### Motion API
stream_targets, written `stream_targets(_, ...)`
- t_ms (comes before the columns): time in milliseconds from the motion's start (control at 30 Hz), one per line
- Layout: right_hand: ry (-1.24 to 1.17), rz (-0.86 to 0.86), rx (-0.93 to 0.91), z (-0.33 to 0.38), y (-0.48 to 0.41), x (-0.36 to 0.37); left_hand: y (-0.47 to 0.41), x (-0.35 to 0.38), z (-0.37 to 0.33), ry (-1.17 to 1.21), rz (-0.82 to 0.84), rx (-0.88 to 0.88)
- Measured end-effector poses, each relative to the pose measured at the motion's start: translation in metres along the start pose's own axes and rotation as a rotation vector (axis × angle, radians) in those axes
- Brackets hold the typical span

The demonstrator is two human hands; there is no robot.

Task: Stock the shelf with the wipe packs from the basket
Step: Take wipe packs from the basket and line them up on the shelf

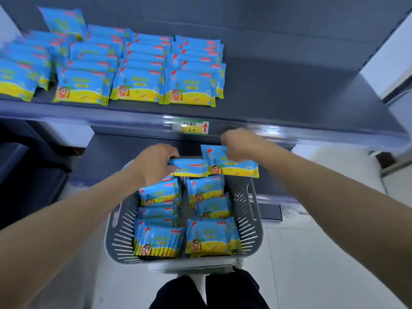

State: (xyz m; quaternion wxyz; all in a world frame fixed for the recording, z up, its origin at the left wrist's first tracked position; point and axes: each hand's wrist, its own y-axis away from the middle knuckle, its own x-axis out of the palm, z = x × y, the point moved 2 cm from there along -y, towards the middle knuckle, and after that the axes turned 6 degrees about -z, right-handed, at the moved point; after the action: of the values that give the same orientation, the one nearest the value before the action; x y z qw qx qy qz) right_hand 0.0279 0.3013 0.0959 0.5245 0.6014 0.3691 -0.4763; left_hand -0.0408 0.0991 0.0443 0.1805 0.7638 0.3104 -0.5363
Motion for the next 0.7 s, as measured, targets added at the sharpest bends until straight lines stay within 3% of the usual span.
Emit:
stream_targets(167, -0.050, -0.250, 0.060, -0.054, -0.001, -0.124, -0.046, -0.074, -0.057, 0.069, -0.170, 0.162)
stream_targets(300, -0.130, -0.477, 0.088, -0.097, -0.027, -0.178, -0.090, -0.097, -0.096, 0.186, -0.230, 0.174)
stream_targets(500, -0.142, -0.412, 0.112, -0.150, -0.107, -0.190, -0.179, -0.085, -0.130, 0.167, -0.196, 0.195)
stream_targets(700, -0.136, -0.294, 0.071, -0.180, -0.180, -0.173, -0.252, -0.072, -0.124, 0.117, -0.188, 0.079)
